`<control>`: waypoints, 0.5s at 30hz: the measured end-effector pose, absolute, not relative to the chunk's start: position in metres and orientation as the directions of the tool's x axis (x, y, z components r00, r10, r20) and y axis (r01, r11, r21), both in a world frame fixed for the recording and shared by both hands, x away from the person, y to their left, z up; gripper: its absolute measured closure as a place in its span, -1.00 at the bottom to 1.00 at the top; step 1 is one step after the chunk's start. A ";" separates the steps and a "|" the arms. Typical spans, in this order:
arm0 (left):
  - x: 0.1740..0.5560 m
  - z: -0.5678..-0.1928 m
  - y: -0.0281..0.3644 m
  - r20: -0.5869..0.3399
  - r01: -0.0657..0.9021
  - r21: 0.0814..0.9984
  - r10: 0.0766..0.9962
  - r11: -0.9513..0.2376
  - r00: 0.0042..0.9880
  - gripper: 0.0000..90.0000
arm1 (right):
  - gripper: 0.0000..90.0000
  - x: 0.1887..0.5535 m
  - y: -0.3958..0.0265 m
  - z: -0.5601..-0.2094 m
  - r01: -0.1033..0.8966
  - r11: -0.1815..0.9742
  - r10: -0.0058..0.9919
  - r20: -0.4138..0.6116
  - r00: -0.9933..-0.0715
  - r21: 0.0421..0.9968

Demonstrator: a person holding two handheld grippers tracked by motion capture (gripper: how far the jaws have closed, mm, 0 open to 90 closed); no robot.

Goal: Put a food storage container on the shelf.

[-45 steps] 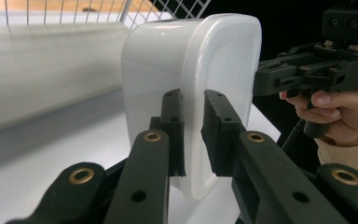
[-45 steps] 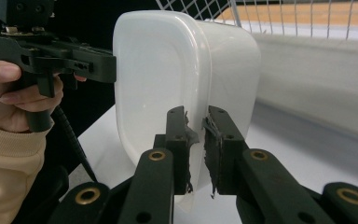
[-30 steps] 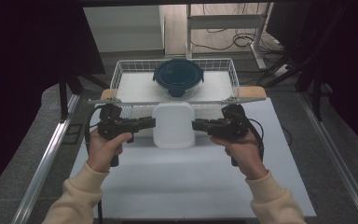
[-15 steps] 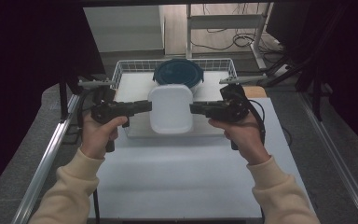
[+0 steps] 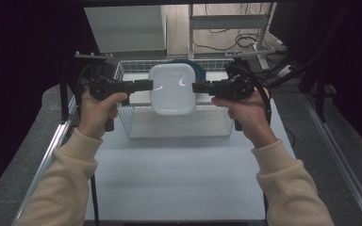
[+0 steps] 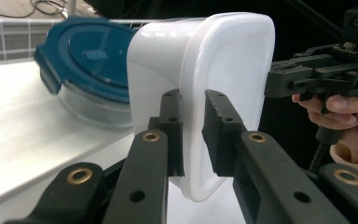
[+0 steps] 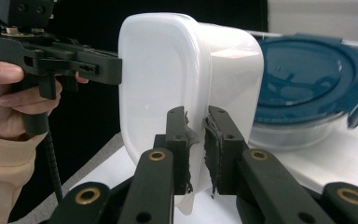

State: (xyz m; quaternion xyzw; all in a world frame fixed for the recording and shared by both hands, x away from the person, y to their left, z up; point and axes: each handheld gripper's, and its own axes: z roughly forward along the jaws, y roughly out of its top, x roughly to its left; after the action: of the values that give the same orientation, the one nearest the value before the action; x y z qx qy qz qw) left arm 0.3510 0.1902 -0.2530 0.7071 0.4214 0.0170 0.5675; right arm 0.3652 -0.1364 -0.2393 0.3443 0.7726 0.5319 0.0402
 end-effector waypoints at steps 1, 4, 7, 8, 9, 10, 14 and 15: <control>0.353 -0.251 0.190 -0.457 0.577 0.817 0.611 0.000 0.646 0.74 | 0.76 0.368 -0.137 -0.235 0.491 0.190 0.571 0.311 -0.760 0.850; 0.361 -0.241 0.191 -0.474 0.585 0.811 0.597 0.010 0.647 0.74 | 0.76 0.373 -0.139 -0.225 0.494 0.176 0.563 0.324 -0.760 0.851; 0.367 -0.235 0.191 -0.479 0.586 0.810 0.593 0.014 0.647 0.74 | 0.76 0.379 -0.139 -0.216 0.496 0.173 0.566 0.327 -0.757 0.851; 0.370 -0.232 0.191 -0.479 0.585 0.811 0.591 0.015 0.649 0.74 | 0.76 0.381 -0.139 -0.214 0.499 0.170 0.566 0.331 -0.755 0.850; 0.372 -0.230 0.191 -0.482 0.585 0.811 0.588 0.018 0.650 0.74 | 0.77 0.384 -0.139 -0.211 0.500 0.168 0.567 0.332 -0.754 0.849; 0.374 -0.229 0.191 -0.483 0.585 0.811 0.586 0.018 0.651 0.74 | 0.77 0.386 -0.140 -0.208 0.502 0.167 0.569 0.333 -0.752 0.849; 0.386 -0.224 0.192 -0.494 0.598 0.801 0.584 0.017 0.645 0.75 | 0.77 0.395 -0.139 -0.202 0.515 0.162 0.571 0.345 -0.745 0.842; 0.390 -0.224 0.192 -0.500 0.605 0.796 0.584 0.020 0.639 0.75 | 0.76 0.398 -0.139 -0.202 0.520 0.160 0.571 0.351 -0.742 0.839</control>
State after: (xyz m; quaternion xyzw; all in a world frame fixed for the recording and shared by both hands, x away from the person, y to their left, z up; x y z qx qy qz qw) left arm 0.3896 0.1921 -0.2238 0.7001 0.4248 -0.0092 0.5739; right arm 0.3981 -0.1387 -0.2018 0.3584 0.7614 0.5398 0.0235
